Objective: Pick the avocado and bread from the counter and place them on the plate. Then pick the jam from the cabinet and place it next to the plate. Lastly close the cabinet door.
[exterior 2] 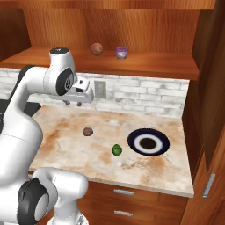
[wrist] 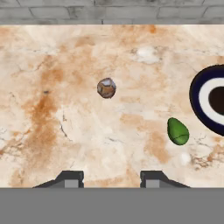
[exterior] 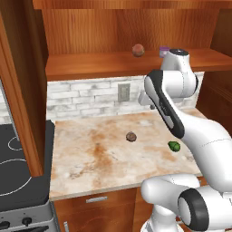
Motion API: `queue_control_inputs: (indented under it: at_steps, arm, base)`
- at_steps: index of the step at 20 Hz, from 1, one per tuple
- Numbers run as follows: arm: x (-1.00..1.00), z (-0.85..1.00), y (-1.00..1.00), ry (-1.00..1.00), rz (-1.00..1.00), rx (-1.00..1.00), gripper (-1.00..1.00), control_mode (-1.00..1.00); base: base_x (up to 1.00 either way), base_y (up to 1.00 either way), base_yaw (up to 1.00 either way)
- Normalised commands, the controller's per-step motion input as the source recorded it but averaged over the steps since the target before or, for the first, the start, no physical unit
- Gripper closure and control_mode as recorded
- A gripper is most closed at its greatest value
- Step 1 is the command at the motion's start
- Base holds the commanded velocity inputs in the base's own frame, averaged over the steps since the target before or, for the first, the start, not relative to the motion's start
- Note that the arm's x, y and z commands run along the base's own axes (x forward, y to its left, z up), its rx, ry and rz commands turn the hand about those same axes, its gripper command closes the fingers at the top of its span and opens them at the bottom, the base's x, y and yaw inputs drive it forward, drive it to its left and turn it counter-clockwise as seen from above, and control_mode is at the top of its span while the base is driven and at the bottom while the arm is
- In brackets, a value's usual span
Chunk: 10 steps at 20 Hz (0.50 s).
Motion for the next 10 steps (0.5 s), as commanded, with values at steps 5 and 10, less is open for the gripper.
queue_control_inputs:
  at_steps: [5, 10]
  arm:
    - [-0.07, -0.03, -0.16, -0.01, 0.0, 0.0, -1.0, -1.0]
    - [-0.18, -0.21, -0.59, 0.0, 0.0, 0.0, -1.0, -1.0]
  base:
    - [0.0, 0.0, 0.0]
    - [0.0, 0.0, 0.0]
